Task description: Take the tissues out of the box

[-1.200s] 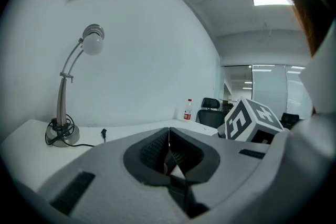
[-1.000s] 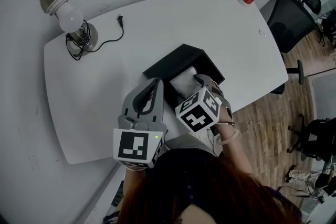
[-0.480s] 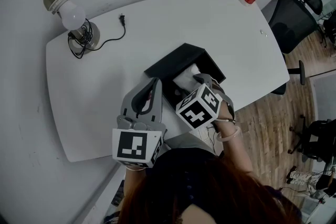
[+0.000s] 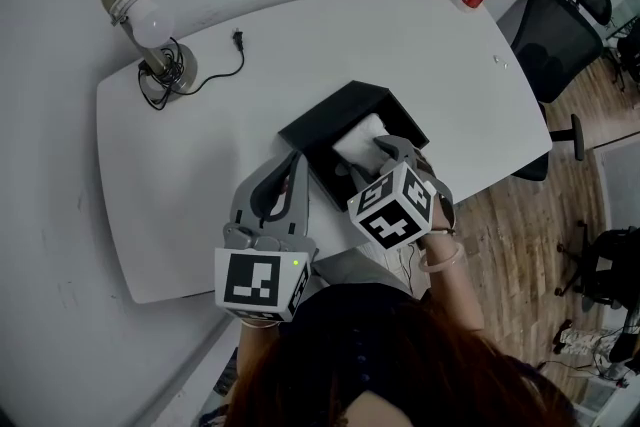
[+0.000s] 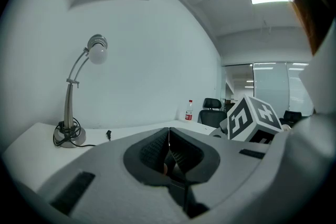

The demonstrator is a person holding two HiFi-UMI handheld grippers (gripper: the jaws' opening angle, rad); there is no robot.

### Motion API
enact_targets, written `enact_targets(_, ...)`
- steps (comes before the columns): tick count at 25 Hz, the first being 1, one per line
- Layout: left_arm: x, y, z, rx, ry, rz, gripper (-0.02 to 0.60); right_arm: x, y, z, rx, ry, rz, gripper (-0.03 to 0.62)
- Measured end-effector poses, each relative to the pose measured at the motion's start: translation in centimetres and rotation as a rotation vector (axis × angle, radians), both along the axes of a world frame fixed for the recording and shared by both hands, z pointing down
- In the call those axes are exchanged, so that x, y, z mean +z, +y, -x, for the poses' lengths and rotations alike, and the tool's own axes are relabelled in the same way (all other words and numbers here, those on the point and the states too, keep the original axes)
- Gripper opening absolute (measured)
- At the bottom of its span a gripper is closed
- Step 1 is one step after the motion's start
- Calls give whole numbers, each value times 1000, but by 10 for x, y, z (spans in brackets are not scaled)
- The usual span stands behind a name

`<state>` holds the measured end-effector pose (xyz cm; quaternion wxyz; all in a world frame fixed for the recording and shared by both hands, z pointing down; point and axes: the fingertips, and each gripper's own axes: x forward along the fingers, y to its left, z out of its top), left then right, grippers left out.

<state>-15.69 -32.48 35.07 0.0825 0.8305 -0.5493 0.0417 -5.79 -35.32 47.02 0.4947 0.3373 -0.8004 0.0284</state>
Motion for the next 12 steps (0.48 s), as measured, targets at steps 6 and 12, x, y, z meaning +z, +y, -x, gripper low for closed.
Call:
enact_targets(6, -6, 16, -2, 2, -8, -21, 25, -25, 6, -1, -1, -74, -127, 235)
enact_targets(12, -13, 37, -7, 7, -17, -48, 25, -49, 18, -3, -2, -112, -240, 235)
